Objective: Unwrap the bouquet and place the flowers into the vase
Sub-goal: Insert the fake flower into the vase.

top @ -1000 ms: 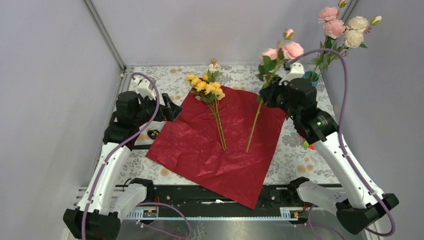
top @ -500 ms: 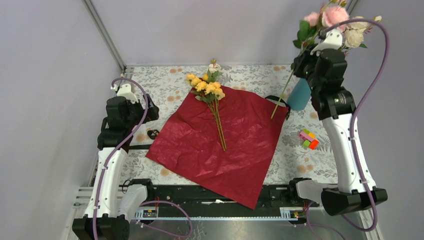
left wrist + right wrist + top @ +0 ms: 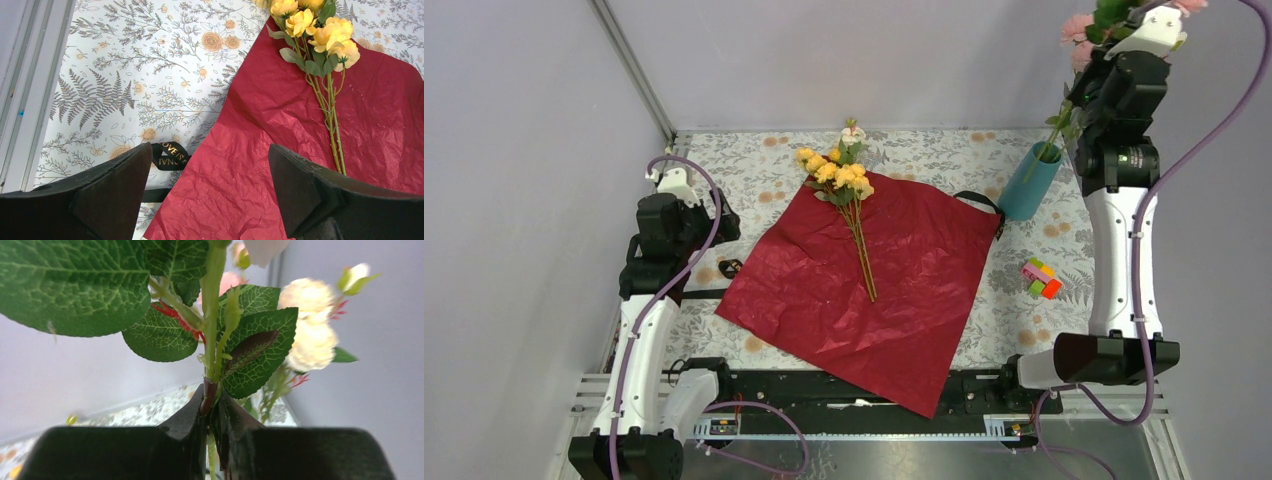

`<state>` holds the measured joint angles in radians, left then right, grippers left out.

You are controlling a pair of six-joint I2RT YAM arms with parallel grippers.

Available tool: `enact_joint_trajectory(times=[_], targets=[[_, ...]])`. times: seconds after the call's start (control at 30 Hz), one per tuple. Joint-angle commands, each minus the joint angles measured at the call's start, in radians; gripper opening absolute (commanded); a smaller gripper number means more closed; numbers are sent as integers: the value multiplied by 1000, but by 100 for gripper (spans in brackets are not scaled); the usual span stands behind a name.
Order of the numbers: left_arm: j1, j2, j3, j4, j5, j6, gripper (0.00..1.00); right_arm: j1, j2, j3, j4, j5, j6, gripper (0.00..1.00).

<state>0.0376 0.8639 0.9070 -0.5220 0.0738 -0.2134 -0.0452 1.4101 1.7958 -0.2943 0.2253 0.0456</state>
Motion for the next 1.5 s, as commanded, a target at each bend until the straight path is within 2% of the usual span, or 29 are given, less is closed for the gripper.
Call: enact_joint_trajectory(times=[0.0, 0.37, 0.57, 1.13, 1.47], targets=[[2, -4, 7, 38, -2, 12, 94, -69, 4, 37, 174, 15, 0, 0], [2, -3, 6, 37, -3, 17, 94, -121, 70, -14, 411, -13, -86, 0], [2, -2, 6, 37, -6, 20, 94, -157, 128, -19, 436, -48, -101, 0], [1, -2, 4, 33, -20, 23, 94, -177, 135, -315, 573, -50, -52, 0], [2, -6, 3, 31, -31, 22, 94, -177, 147, -406, 596, -27, 18, 0]])
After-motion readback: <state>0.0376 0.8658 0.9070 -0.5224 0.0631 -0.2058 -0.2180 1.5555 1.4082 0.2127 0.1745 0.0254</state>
